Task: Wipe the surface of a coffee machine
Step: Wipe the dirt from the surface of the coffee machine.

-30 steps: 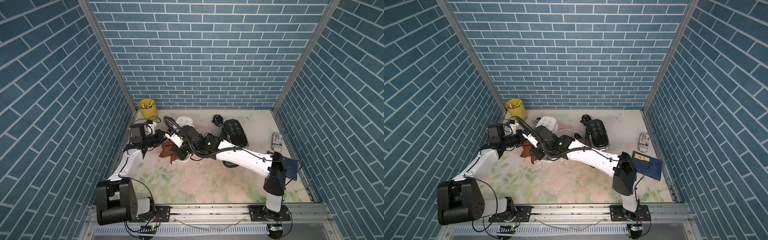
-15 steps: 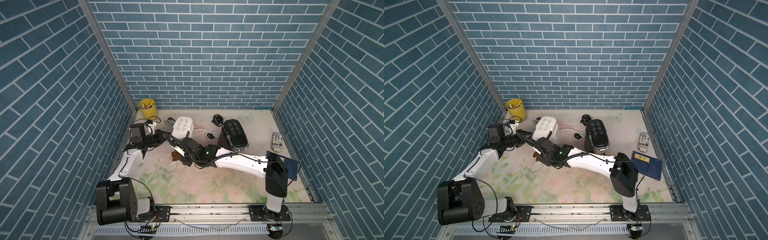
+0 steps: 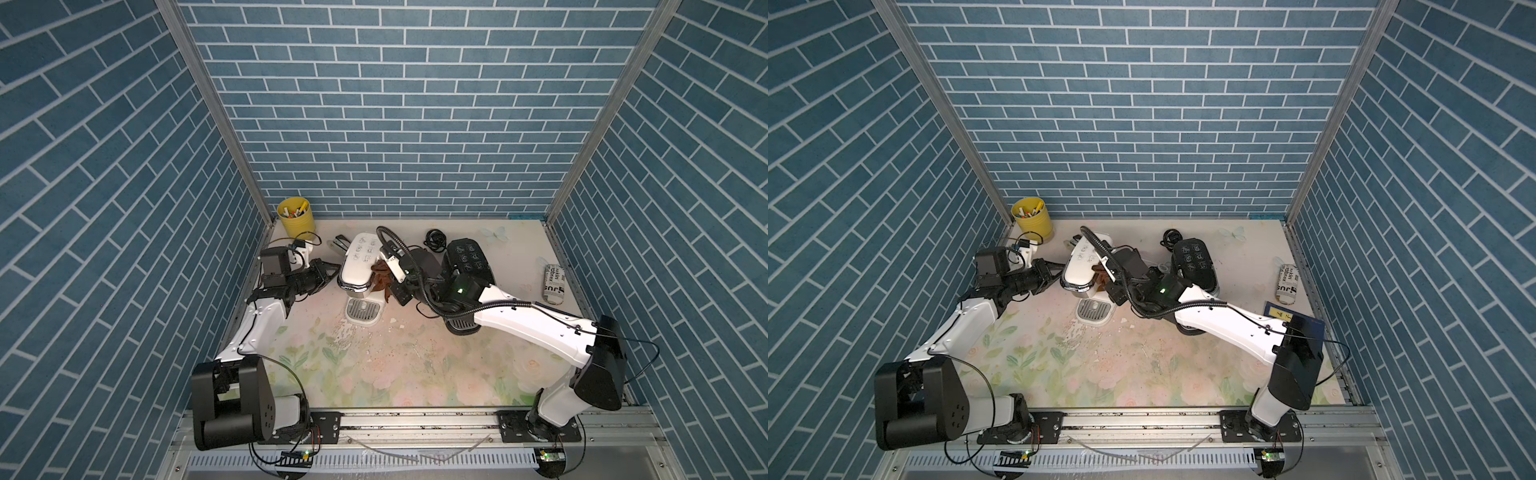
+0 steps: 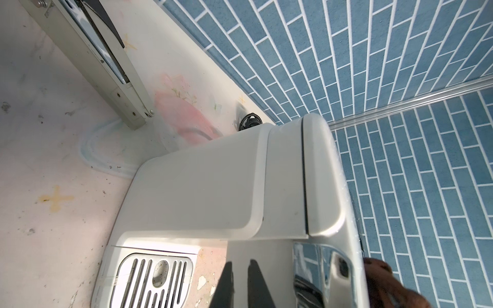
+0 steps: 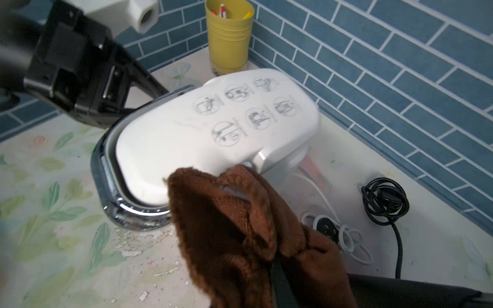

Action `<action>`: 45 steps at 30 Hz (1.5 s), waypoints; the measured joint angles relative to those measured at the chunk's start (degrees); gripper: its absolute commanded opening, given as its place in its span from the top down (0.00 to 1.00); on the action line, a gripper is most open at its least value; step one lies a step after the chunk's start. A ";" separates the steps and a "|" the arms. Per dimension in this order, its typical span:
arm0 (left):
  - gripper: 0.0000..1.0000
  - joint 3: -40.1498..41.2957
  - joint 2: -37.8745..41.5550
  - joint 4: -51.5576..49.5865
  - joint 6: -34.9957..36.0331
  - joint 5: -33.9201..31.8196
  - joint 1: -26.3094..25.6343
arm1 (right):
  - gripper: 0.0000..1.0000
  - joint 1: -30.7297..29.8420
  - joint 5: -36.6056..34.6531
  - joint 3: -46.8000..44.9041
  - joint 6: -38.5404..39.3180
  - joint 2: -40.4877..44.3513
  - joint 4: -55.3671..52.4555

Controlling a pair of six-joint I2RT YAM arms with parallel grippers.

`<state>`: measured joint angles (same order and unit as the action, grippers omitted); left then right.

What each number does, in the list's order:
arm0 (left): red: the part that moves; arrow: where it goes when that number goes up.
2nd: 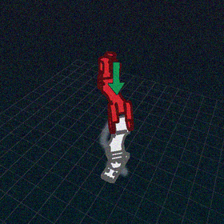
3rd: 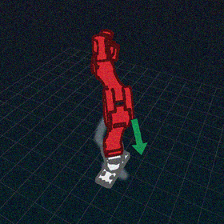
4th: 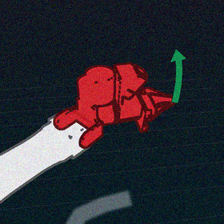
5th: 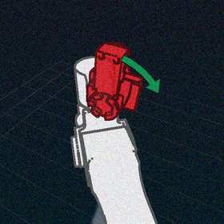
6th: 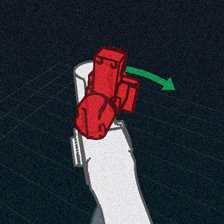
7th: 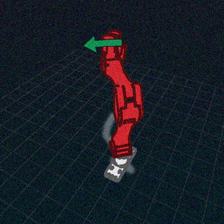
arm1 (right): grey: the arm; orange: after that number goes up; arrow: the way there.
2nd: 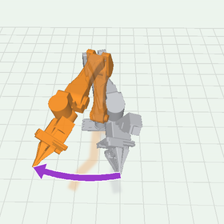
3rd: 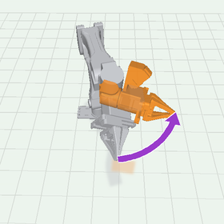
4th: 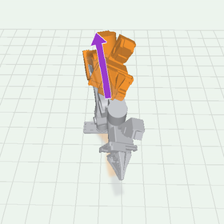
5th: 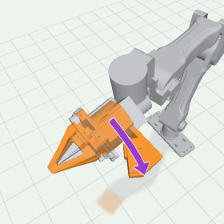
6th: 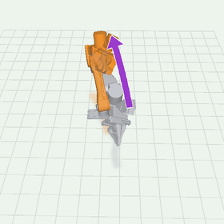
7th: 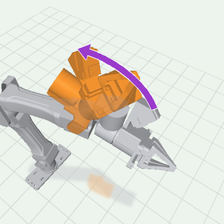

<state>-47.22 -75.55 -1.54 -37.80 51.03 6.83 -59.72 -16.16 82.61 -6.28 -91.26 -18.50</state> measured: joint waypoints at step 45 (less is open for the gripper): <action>0.86 0.39 -0.17 1.51 -1.49 0.96 -2.05 | 1.00 10.21 16.87 3.69 -22.69 -16.46 6.99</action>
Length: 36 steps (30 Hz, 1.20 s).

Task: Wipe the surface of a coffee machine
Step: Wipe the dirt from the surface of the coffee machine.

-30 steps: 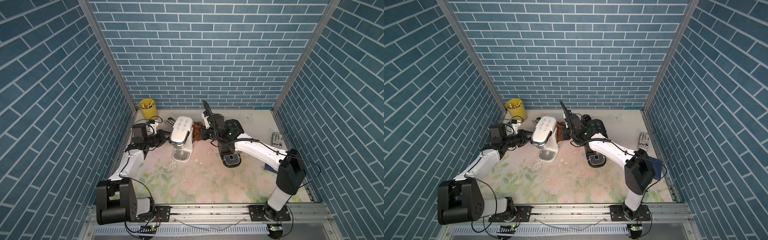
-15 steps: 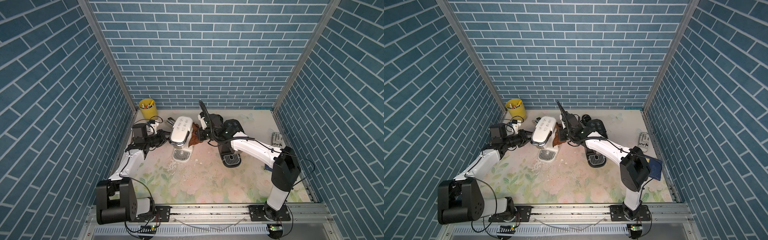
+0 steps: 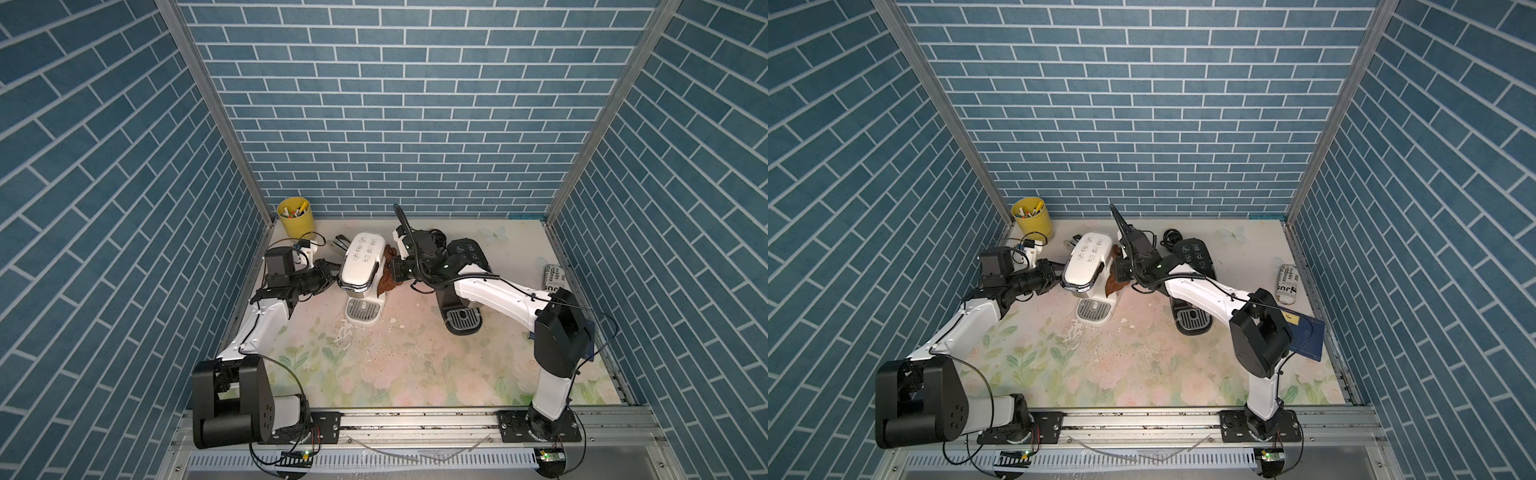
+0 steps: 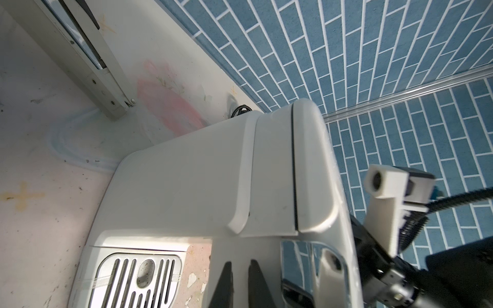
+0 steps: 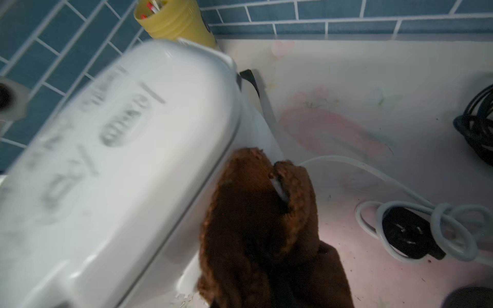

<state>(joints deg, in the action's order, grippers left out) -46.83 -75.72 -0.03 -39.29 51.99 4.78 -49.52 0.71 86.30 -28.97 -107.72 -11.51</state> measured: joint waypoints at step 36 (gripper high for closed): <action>0.86 0.26 -0.04 1.20 -0.39 -0.09 -0.22 | 1.00 1.31 2.80 1.05 -4.31 -9.90 -0.85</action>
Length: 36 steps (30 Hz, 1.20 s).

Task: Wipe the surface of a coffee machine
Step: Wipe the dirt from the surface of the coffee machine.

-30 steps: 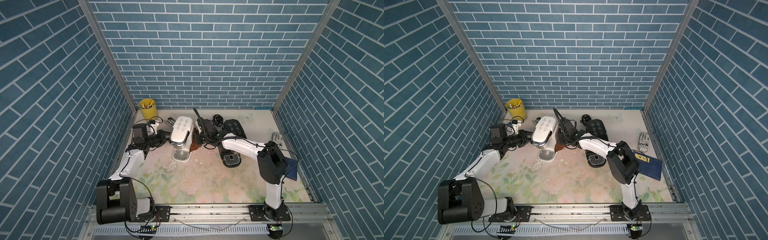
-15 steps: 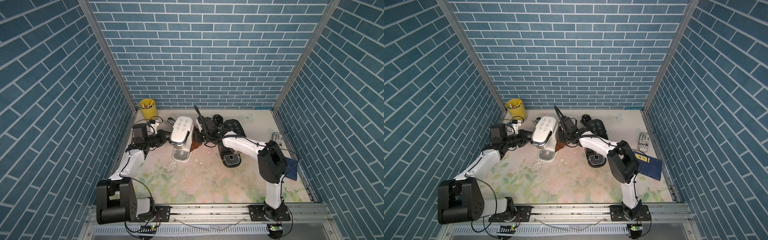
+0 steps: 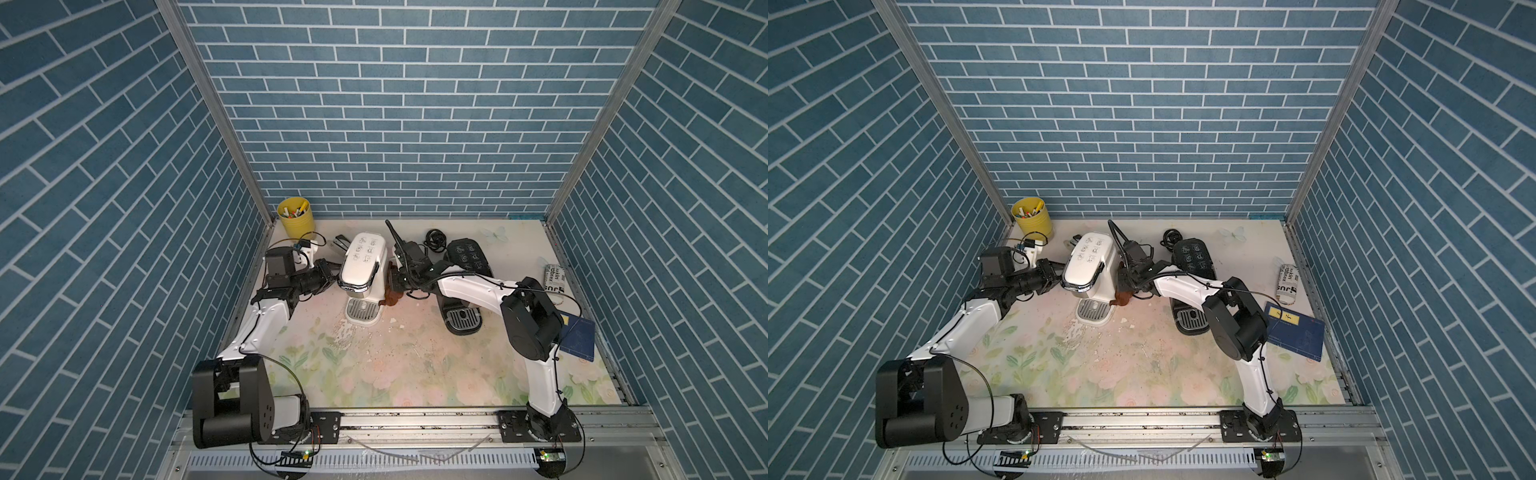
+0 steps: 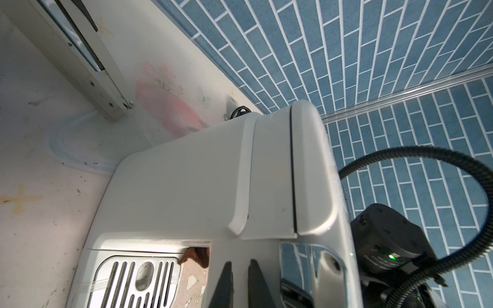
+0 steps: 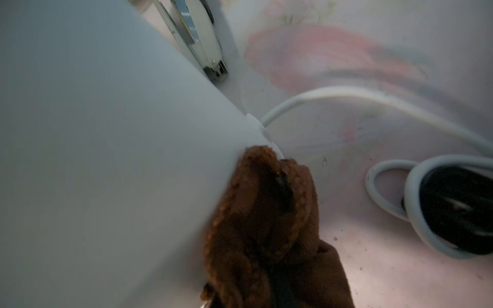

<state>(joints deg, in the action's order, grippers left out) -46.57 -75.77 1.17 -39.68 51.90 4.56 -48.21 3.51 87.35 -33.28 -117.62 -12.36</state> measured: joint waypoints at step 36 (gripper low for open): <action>0.86 0.02 0.00 0.02 0.11 -1.68 -2.05 | 1.00 0.61 4.92 -5.68 -4.83 5.81 3.65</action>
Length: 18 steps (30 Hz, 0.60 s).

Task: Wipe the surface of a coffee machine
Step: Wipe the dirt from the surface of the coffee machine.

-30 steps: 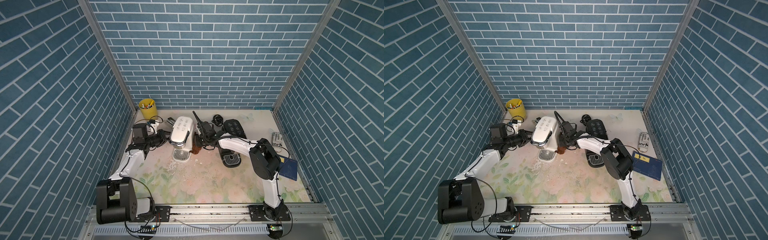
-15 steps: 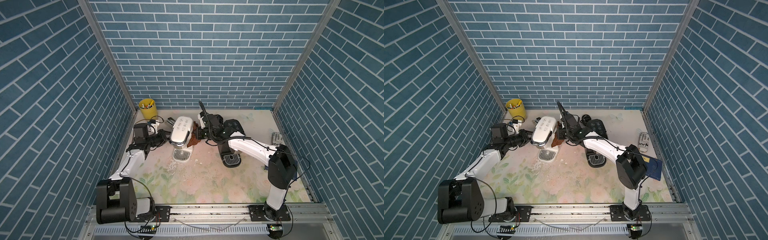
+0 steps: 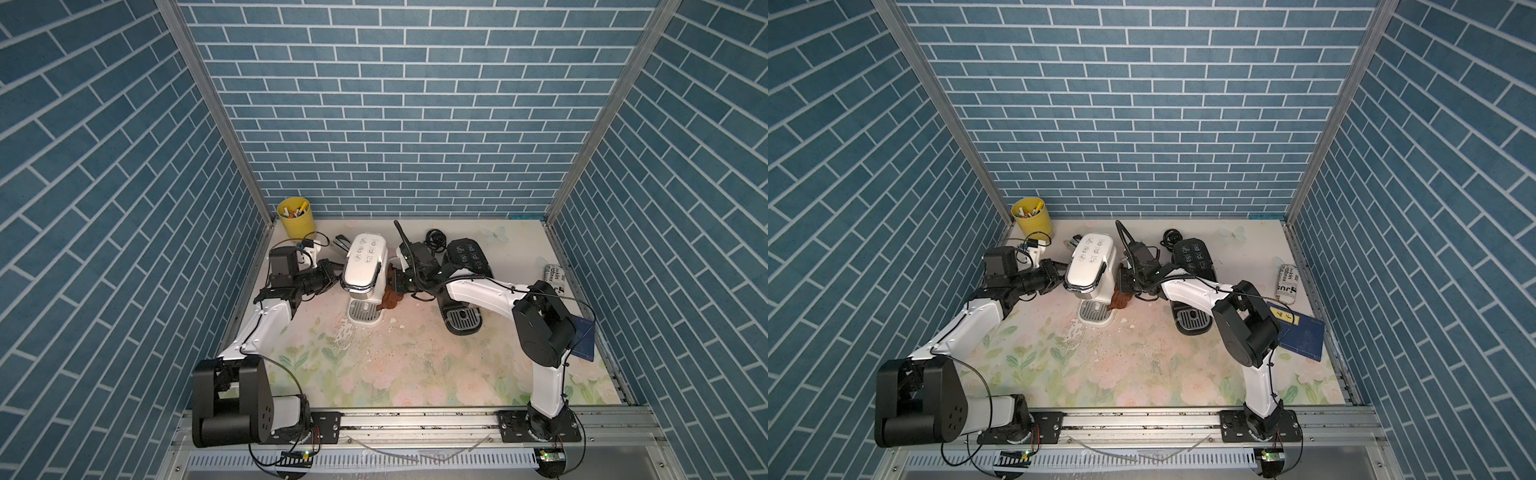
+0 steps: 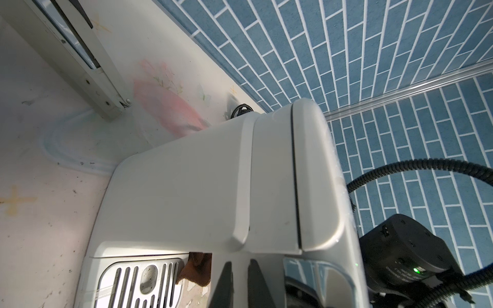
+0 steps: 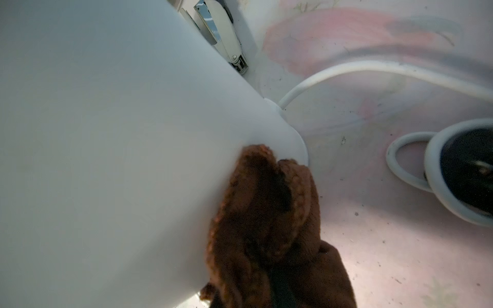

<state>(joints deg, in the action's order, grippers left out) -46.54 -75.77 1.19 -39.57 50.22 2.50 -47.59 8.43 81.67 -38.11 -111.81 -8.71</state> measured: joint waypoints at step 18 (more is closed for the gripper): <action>0.86 0.00 0.00 -0.76 0.37 0.15 -0.59 | 1.00 -0.07 -3.15 -0.39 -0.44 4.44 2.91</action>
<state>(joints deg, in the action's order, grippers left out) -46.54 -75.77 0.43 -39.20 50.37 1.91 -47.66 5.28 81.28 -38.54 -107.37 -5.80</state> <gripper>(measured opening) 0.137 0.156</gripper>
